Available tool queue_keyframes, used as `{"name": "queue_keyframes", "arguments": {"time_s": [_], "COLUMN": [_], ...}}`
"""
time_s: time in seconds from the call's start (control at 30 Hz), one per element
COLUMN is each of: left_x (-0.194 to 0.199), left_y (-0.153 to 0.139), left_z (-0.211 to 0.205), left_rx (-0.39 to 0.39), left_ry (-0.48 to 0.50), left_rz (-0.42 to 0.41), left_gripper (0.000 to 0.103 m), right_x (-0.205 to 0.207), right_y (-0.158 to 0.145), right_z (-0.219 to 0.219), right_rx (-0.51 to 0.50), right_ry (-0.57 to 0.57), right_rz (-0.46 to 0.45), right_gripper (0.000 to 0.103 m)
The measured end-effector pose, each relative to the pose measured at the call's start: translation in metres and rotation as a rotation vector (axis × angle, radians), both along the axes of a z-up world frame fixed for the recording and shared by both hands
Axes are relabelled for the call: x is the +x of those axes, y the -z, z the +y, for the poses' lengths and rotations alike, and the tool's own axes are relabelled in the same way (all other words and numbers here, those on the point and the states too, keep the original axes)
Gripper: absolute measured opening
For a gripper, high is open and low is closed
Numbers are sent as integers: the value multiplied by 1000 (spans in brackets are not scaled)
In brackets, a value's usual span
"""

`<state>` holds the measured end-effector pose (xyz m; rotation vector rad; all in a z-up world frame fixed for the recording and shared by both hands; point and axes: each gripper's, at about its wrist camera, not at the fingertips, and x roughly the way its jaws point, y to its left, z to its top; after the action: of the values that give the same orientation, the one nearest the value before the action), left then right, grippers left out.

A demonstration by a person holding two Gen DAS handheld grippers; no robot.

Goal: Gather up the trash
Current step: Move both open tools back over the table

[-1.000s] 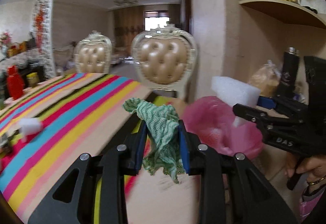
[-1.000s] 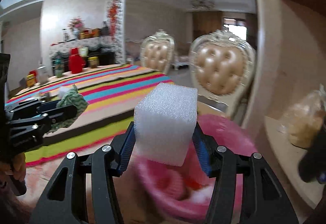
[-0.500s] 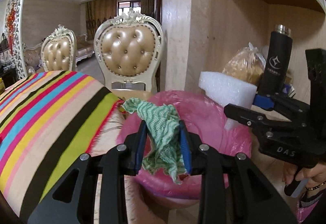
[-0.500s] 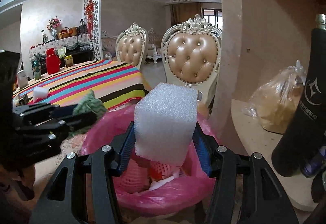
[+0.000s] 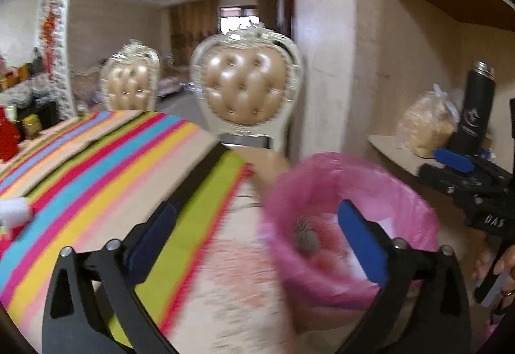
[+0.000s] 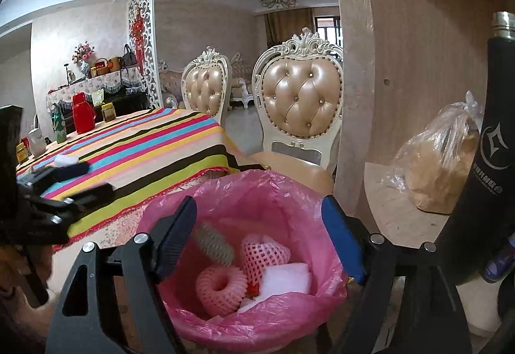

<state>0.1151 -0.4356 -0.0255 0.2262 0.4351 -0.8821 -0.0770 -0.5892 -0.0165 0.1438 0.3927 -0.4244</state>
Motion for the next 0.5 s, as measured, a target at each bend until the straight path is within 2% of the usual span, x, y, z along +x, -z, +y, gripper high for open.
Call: {"name": "queue_keyframes", "arguments": {"time_s": [0.23,0.5], "left_x": [24,63], "left_y": [-9,-10], "left_z": [76,182], "left_rx": [47,76], "left_ry": [-166,-420], "left_rz": [-63,-68], "left_gripper": [98,98], "right_x": [25,95], "right_y": [-1,-5], "right_z": [33,129], "right_rx": [-25,-74], "right_ry": [-89,-322], "right_rz": [35,91], "right_gripper": [79,80]}}
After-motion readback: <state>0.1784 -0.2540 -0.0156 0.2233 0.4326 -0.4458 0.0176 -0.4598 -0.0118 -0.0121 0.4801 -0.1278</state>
